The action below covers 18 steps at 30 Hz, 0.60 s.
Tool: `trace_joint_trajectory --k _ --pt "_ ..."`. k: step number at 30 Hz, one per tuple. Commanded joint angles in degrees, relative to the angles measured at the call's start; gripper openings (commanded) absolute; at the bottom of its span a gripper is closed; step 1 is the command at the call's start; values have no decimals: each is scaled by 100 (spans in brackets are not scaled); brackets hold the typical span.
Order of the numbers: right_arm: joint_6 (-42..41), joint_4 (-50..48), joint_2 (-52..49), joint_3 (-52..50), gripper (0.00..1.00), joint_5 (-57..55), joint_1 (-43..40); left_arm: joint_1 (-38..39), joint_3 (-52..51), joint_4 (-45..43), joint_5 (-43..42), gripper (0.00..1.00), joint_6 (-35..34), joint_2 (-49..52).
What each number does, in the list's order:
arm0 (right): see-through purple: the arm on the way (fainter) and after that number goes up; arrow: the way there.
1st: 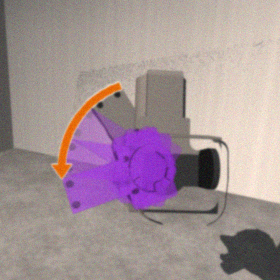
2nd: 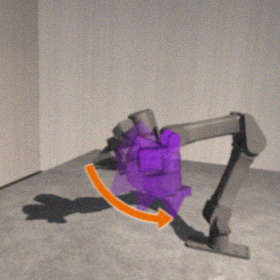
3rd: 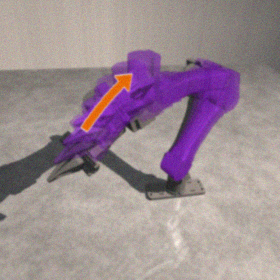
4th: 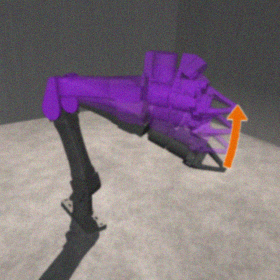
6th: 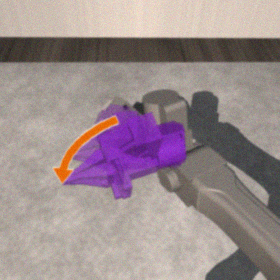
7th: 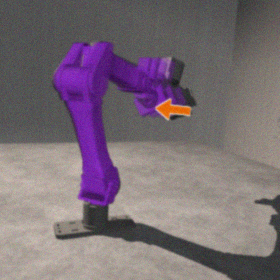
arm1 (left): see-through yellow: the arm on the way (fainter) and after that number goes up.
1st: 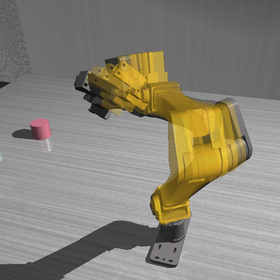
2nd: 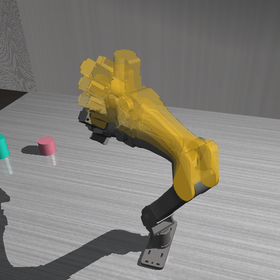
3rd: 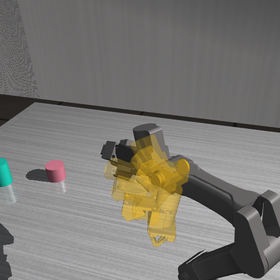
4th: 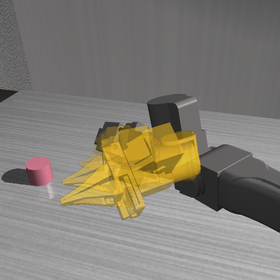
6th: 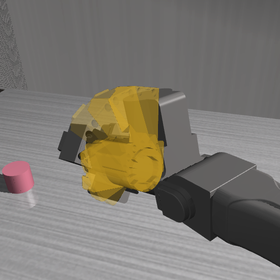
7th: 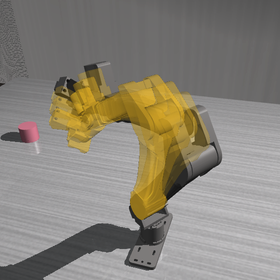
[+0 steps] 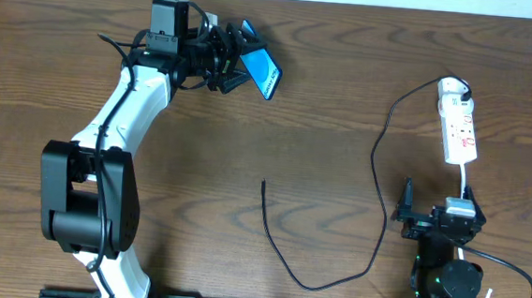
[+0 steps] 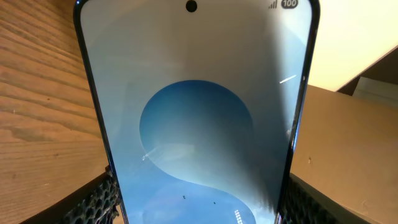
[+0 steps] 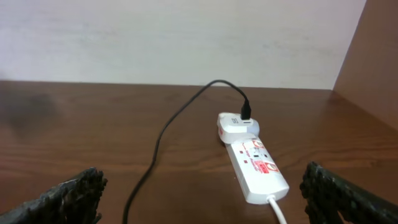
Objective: Plug charger to phone and switch on socket
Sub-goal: 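Raise the right arm and move the right gripper toward the phone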
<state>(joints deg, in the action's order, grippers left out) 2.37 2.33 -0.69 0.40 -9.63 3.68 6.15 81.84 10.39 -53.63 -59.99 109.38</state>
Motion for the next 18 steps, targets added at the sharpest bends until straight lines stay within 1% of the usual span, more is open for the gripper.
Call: trace_joint_trajectory --k 1,4,8,14,18 --pt "-562 -234 39 -9 99 256 39 -11 177 -50 -68 7 -11 -177" --pt "-645 -407 39 -7 99 813 39 -11 177 -48 -68 7 -11 -177" --pt "-658 -317 39 4 99 1172 39 -11 177 -48 -70 7 -11 -177" --pt "-667 107 -72 310 99 1222 39 -11 177 -48 -70 7 -11 -177" --pt "-660 435 -518 785 99 1220 39 -11 177 -48 -70 7 -11 -177"
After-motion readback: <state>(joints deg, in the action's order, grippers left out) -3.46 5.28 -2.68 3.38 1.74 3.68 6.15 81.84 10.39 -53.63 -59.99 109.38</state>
